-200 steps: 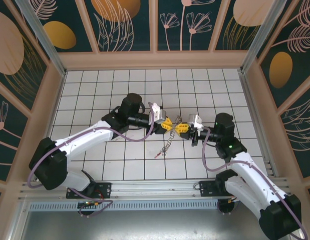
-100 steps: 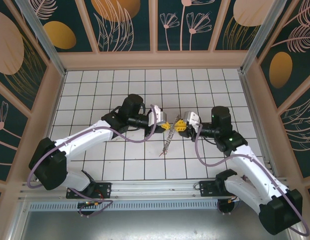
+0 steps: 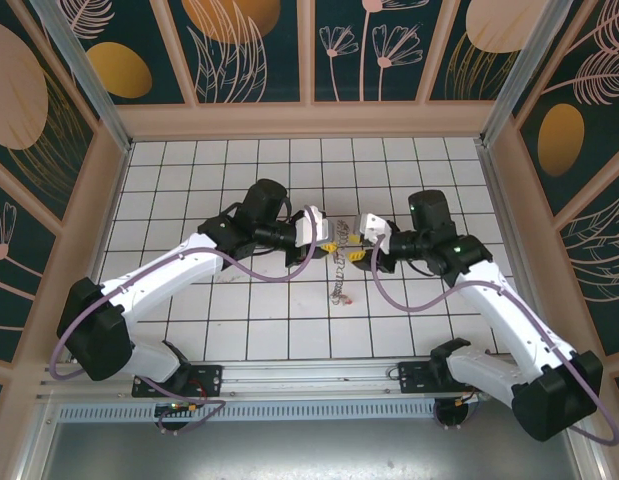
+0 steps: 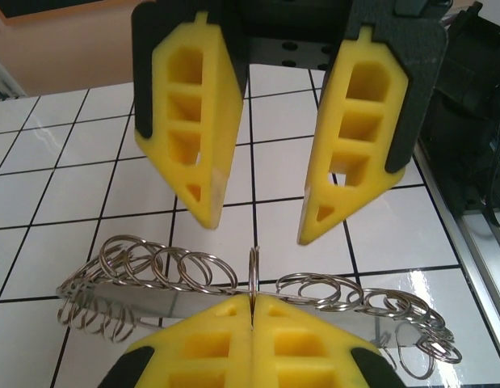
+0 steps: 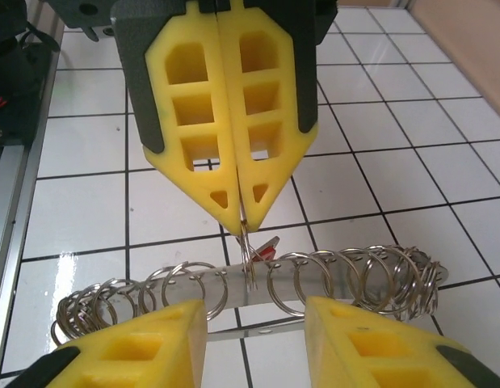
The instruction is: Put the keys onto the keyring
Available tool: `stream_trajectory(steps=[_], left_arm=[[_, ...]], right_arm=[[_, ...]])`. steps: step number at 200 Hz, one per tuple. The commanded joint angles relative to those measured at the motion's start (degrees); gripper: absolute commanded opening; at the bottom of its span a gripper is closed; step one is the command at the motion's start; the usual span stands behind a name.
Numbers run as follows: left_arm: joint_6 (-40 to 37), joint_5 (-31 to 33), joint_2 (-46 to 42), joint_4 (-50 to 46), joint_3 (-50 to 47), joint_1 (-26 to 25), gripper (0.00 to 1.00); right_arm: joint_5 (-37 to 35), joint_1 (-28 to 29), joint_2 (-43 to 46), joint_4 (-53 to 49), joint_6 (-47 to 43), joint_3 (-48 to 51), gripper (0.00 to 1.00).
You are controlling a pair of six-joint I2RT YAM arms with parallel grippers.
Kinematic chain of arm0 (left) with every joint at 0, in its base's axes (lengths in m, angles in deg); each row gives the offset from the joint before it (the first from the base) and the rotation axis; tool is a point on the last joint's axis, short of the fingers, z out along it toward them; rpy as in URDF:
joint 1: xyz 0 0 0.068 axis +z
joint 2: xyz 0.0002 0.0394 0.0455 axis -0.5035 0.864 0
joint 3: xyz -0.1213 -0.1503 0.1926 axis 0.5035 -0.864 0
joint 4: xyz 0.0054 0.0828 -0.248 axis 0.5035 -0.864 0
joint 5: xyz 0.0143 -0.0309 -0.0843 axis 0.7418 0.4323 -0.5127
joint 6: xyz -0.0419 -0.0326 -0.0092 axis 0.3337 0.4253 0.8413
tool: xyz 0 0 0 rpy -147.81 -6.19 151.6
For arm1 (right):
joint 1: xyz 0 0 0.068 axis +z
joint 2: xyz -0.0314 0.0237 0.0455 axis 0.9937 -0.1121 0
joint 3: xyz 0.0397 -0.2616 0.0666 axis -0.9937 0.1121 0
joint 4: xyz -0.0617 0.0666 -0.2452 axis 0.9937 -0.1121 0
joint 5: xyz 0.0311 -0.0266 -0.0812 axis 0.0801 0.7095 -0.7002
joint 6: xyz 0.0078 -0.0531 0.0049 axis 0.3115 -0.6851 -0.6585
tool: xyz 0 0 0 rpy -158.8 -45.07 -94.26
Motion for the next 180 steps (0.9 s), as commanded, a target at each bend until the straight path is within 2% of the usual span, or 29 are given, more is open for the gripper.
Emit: stream_trajectory(steps=[1,28,46,74,88,103,167,180], left_arm=[[-2.0,-0.9,-0.4,-2.0,2.8,0.1,0.0],[-2.6,-0.3,-0.3,-2.4,3.2,0.1,0.0],[-2.7,-1.0,-0.2,-2.6,3.3,0.1,0.0],[-2.7,-1.4,-0.1,-2.7,3.3,0.2,0.0],[-2.4,-1.4,0.0,-2.5,3.4,0.1,0.0],[-2.1,-1.5,0.2,-2.5,3.4,0.2,0.0],[-1.2,-2.4,0.6,-3.4,3.7,0.2,0.0],[-1.2,-2.5,0.8,-3.7,3.9,0.2,0.0]], right_arm=[[-2.2,1.8,-1.6,-3.1,-1.6,-3.6,0.36],[-4.2,3.2,-3.2,-4.2,-1.9,-4.8,0.26],[-4.7,3.7,-3.6,-3.7,-1.3,-4.9,0.25],[-4.5,4.3,-3.9,-2.2,-0.5,-5.2,0.14],[-4.2,4.5,-4.1,-1.9,-0.5,-5.3,0.13],[-3.1,4.5,-4.3,-1.4,-0.3,-5.1,0.05],[-0.3,5.4,-4.3,0.2,-0.1,-3.7,0.12],[-0.1,5.3,-4.5,-0.1,-0.4,-3.9,0.11]])
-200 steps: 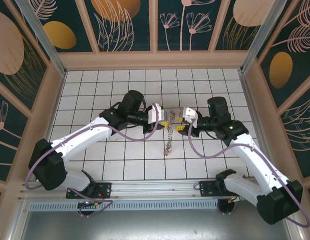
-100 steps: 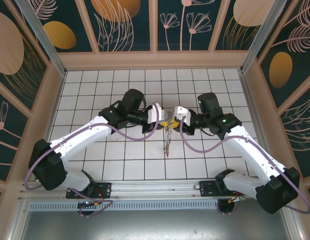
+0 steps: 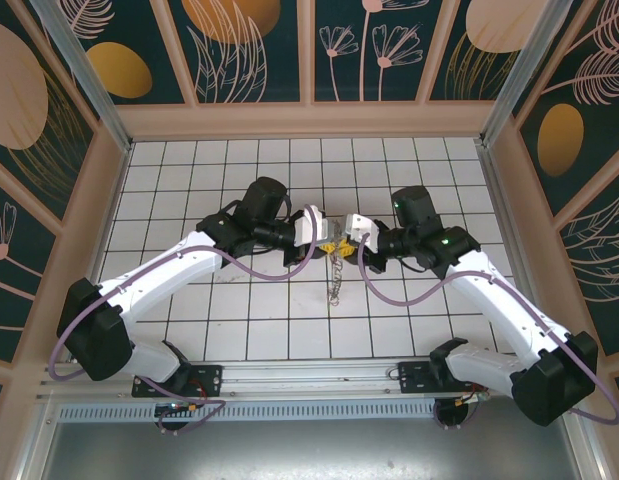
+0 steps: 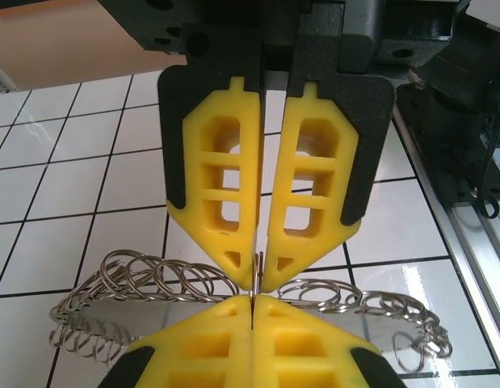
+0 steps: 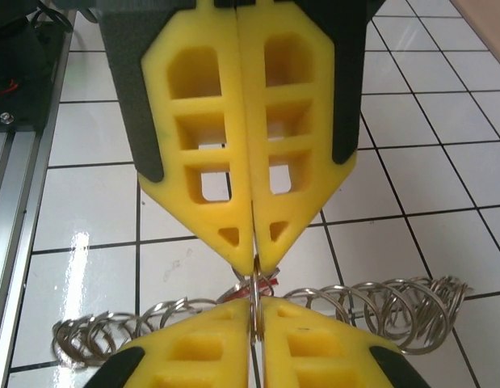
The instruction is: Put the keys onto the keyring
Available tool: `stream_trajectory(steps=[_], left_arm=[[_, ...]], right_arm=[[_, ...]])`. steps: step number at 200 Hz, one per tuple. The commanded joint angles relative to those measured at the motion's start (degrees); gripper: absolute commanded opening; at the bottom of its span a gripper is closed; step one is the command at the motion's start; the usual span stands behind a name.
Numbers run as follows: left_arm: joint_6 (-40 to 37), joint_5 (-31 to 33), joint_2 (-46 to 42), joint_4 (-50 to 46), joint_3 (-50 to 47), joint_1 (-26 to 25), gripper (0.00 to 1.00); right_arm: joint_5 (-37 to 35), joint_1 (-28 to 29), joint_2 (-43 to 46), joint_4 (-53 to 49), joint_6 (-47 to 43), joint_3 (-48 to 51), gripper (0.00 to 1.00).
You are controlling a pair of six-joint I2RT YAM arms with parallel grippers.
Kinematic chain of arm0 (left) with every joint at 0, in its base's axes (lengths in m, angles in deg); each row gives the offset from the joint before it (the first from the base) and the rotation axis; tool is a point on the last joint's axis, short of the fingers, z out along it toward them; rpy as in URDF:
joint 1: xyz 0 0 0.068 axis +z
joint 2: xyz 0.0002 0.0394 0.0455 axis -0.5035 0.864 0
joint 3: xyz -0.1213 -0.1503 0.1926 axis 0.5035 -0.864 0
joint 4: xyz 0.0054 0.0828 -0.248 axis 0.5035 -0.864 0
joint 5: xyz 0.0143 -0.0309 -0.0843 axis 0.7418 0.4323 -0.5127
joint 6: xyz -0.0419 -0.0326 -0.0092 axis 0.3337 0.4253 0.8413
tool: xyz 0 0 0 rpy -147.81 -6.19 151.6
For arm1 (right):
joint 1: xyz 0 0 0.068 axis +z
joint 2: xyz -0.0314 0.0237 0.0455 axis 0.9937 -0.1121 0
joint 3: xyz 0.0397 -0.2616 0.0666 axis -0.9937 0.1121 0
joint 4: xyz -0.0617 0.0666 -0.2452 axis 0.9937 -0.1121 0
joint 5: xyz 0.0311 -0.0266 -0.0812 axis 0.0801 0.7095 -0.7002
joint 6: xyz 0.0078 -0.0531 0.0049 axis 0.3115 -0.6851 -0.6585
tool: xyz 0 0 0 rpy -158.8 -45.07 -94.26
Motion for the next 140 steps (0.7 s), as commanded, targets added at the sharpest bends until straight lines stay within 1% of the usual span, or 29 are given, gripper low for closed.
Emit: stream_trajectory(steps=[1,13,27,43,50,54,71,87,107,121,140], left_arm=[[-0.1,-2.3,0.7,-0.3,2.4,0.0,0.0],[-0.1,-2.3,0.7,-0.5,2.5,0.0,0.0],[0.0,-2.6,0.5,-0.3,2.6,0.0,0.0],[1.4,-2.4,-0.2,1.5,1.8,0.0,0.0],[2.3,-2.0,-0.7,2.5,1.3,0.1,0.13],[2.6,-1.6,-1.1,3.1,0.8,0.1,0.18],[4.1,-1.1,-2.4,4.9,-1.2,0.3,0.26],[4.6,-2.9,-3.1,5.3,-2.6,0.4,0.31],[5.3,-4.4,-3.8,5.7,-4.3,0.5,0.35],[6.0,-4.3,-3.9,6.0,-4.9,0.5,0.36],[7.5,-5.1,-4.0,7.7,-5.3,0.5,0.36]], right_arm=[[3.0,0.7,-0.6,1.6,-0.1,-0.6,0.1],[3.2,0.7,-1.2,0.7,-0.5,-1.1,0.0],[2.9,0.7,-1.8,0.6,-0.2,-1.5,0.0],[1.9,0.7,-0.4,4.1,2.0,0.2,0.0],[2.1,0.6,0.8,6.1,3.0,1.4,0.0],[2.6,0.5,1.3,7.2,3.6,2.0,0.0],[5.4,-0.4,3.9,11.9,7.0,4.4,0.0],[6.4,-0.4,6.1,17.7,10.8,7.8,0.0],[6.6,-0.4,9.7,28.1,17.6,13.5,0.0],[6.0,-0.4,12.2,35.3,22.3,17.3,0.0],[5.9,-0.4,13.9,42.1,27.1,20.8,0.0]])
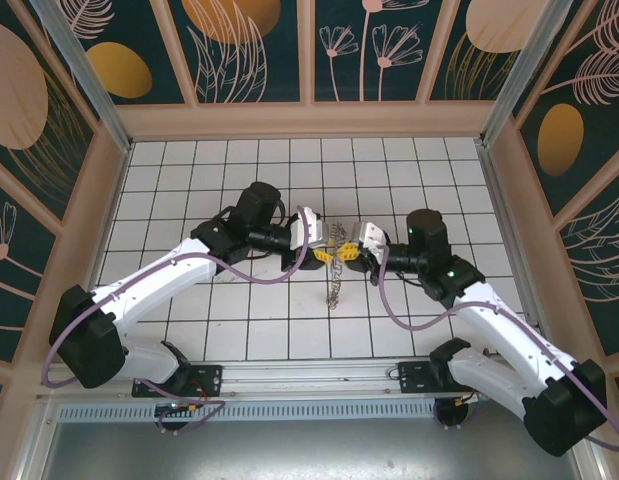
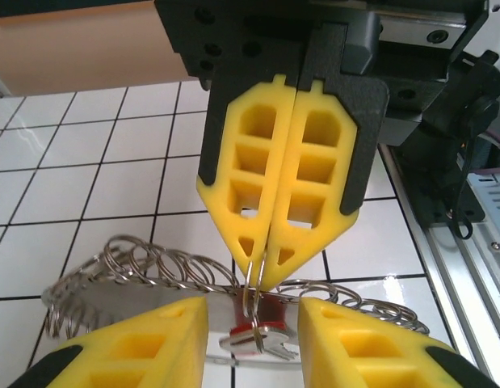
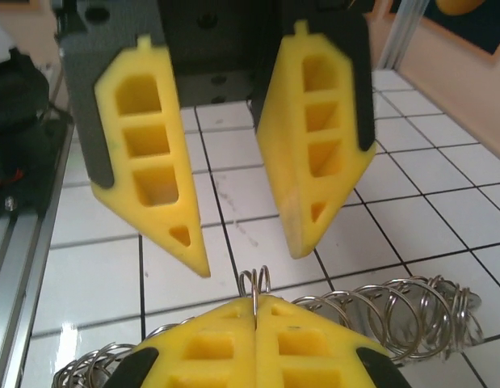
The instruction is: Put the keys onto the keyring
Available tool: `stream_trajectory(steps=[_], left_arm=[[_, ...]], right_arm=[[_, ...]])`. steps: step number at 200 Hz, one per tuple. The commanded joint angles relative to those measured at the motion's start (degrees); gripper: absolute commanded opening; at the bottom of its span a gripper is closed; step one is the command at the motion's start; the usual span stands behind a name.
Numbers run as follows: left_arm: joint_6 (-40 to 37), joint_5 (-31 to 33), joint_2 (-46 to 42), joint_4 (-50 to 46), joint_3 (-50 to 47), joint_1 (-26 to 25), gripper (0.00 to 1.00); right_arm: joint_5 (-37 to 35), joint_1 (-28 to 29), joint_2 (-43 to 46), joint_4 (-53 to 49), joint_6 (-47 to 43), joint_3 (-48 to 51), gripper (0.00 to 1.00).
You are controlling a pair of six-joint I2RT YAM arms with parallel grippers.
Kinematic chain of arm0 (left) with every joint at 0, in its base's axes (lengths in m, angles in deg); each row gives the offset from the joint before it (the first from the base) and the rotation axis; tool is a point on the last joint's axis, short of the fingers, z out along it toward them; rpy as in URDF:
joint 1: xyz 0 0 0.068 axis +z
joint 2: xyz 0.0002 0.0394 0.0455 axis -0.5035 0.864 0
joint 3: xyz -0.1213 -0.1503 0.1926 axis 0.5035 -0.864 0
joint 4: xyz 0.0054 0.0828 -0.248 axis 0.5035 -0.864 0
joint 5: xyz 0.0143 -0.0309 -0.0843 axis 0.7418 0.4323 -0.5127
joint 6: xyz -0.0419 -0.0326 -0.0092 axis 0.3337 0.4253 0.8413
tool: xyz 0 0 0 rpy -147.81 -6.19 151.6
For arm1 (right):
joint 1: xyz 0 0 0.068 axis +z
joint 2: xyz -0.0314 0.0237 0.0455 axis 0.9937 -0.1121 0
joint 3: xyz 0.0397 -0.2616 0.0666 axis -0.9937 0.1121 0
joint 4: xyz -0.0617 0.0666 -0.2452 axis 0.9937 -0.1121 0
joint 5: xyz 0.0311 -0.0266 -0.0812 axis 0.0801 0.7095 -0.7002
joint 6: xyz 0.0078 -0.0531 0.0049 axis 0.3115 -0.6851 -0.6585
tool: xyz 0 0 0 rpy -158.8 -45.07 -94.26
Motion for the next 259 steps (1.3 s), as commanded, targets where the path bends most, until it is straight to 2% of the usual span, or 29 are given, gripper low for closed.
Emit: stream_trajectory(steps=[1,30,54,83,94,120,128,142,166,183,208,259], left_arm=[[2.7,-2.9,-1.0,3.8,-1.2,0.2,0.36],[5.0,-5.2,-0.2,7.5,-1.5,0.3,0.36],[5.4,-5.3,0.3,8.9,-1.2,0.3,0.32],[4.3,-5.2,0.7,7.9,-0.2,0.3,0.12],[2.9,-4.5,0.7,6.3,0.3,0.3,0.0],[-0.6,-1.4,0.7,1.0,2.3,0.3,0.0],[-1.9,0.4,0.9,-1.4,3.4,0.3,0.0],[-5.0,2.7,1.4,-6.1,5.4,0.3,0.0],[-10.6,5.1,3.1,-14.1,8.8,0.3,0.0],[-13.1,6.2,4.4,-18.1,10.7,0.3,0.0],[-13.8,4.7,5.0,-18.6,11.8,0.3,0.0],[-12.4,2.2,6.1,-17.7,12.4,0.3,0.0]], right_arm=[[2.0,-0.2,2.6,16.5,9.8,3.4,0.0],[1.8,-0.1,4.2,26.3,15.7,7.9,0.0],[2.3,0.0,4.5,27.9,16.3,8.8,0.0],[2.7,0.1,5.3,27.8,15.7,9.4,0.0],[2.7,0.1,5.4,25.8,14.1,9.0,0.0],[2.0,0.1,4.0,8.7,1.9,3.7,0.0],[0.7,0.1,3.4,2.7,-2.1,1.6,0.11],[-1.4,0.1,2.2,-6.8,-9.6,-2.0,0.2],[-5.3,0.1,-1.2,-16.6,-16.6,-7.4,0.24],[-5.8,0.2,-4.0,-19.6,-18.8,-10.4,0.26],[-5.8,0.5,-6.9,-20.5,-19.6,-12.9,0.34],[-3.6,2.0,-9.1,-18.5,-19.0,-13.6,0.3]])
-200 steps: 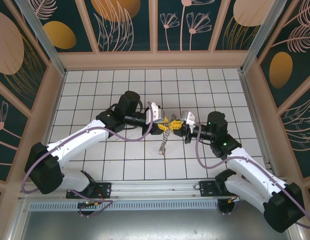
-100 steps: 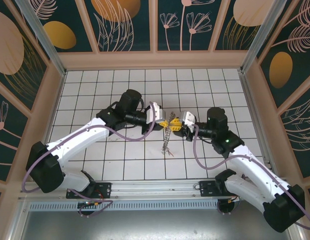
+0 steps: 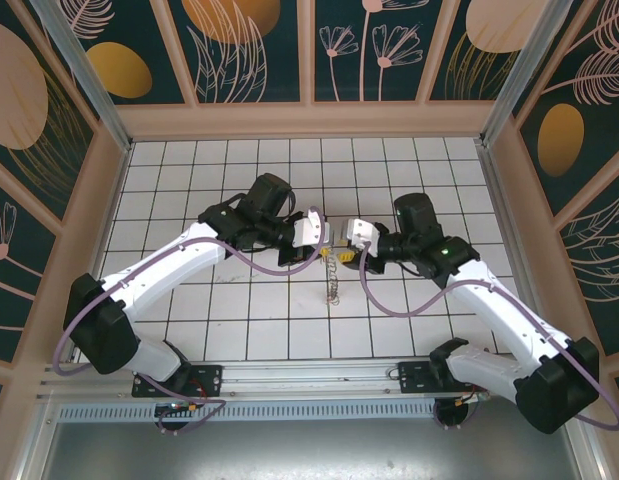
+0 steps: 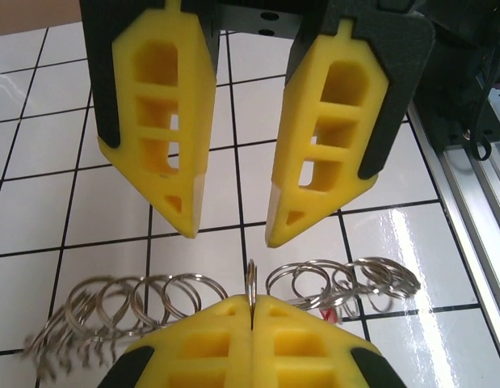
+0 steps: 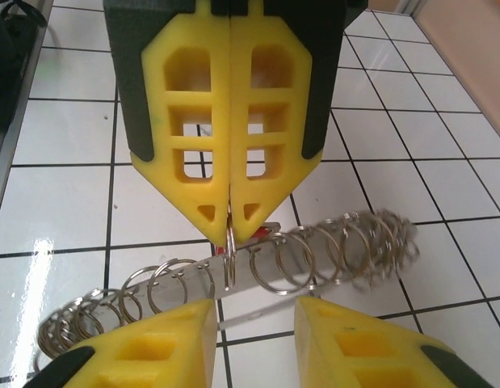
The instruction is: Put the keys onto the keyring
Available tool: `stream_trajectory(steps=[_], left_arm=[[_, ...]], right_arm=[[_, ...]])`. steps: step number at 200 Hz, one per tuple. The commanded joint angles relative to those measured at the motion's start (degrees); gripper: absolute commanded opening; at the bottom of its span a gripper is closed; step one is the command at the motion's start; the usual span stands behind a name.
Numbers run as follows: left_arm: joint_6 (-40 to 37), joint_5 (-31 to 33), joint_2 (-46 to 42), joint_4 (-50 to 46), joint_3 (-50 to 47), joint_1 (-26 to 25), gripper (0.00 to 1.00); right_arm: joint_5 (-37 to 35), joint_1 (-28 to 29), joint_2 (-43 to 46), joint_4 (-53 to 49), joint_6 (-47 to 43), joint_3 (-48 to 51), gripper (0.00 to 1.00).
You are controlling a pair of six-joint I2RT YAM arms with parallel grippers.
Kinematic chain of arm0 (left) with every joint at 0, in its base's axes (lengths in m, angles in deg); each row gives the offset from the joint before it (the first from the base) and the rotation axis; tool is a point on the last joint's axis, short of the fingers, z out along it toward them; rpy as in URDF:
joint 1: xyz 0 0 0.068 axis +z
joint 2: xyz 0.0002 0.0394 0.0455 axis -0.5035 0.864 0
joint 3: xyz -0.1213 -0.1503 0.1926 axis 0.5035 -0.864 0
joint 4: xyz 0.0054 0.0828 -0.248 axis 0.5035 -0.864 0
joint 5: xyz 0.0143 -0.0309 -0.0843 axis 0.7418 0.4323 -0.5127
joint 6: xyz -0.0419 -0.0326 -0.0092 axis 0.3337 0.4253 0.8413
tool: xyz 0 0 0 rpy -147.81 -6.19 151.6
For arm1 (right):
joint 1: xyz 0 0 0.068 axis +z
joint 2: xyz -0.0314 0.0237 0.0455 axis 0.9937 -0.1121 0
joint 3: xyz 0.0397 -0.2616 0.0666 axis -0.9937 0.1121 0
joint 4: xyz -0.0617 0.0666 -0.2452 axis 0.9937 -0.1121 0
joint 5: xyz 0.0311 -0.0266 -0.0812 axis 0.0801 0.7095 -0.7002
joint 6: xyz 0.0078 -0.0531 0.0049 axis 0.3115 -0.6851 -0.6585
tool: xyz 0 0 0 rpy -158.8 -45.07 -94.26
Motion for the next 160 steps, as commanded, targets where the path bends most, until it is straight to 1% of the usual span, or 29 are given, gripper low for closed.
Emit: stream_trajectory(steps=[1,22,51,61,67,68,75,88,97,109,124,132,137,160], left_arm=[[-0.6,-2.8,0.6,-0.2,2.2,0.2,0.0],[0.7,-2.2,1.0,0.4,2.0,0.2,0.0],[1.7,-3.6,1.3,2.1,1.7,0.2,0.0],[1.8,-3.9,1.5,2.3,1.6,0.2,0.0],[1.6,-4.3,1.5,2.2,1.6,0.2,0.0],[1.6,-4.3,1.5,2.2,1.6,0.2,0.0],[1.5,-4.5,1.5,2.4,1.5,0.2,0.0],[1.6,-4.6,1.6,2.5,1.5,0.2,0.0],[1.6,-4.6,1.5,2.7,1.5,0.2,0.0],[1.6,-4.8,1.1,3.2,1.2,0.2,0.0],[1.9,-5.7,0.4,4.3,0.1,0.2,0.0],[2.6,-5.8,-0.1,5.5,-0.9,0.2,0.12],[3.2,-5.6,-0.6,6.5,-1.8,0.2,0.16],[5.0,-4.8,-2.8,11.0,-6.4,0.2,0.24]], right_arm=[[2.0,1.5,-0.4,-0.5,-1.1,-1.5,0.3],[2.5,2.3,-1.2,0.0,-0.6,-1.2,0.31],[2.0,3.1,-1.7,1.4,0.1,-0.4,0.3],[1.8,3.0,-1.6,2.0,0.5,0.0,0.26],[1.7,3.0,-1.5,2.6,0.8,0.1,0.21],[1.5,3.0,-1.4,2.8,0.9,0.2,0.18],[1.2,3.2,-1.3,3.6,1.5,0.4,0.13],[1.1,3.5,-0.9,5.2,2.7,1.1,0.04],[0.5,3.7,-0.7,6.2,3.6,1.6,0.0],[0.3,3.9,-0.6,7.3,5.1,2.1,0.0],[0.9,3.9,0.9,11.4,9.2,4.1,0.0],[1.3,3.8,2.4,15.2,11.9,5.8,0.0],[1.2,3.8,3.4,18.1,13.9,7.1,0.0],[1.8,3.7,7.4,28.5,21.8,12.0,0.0]])
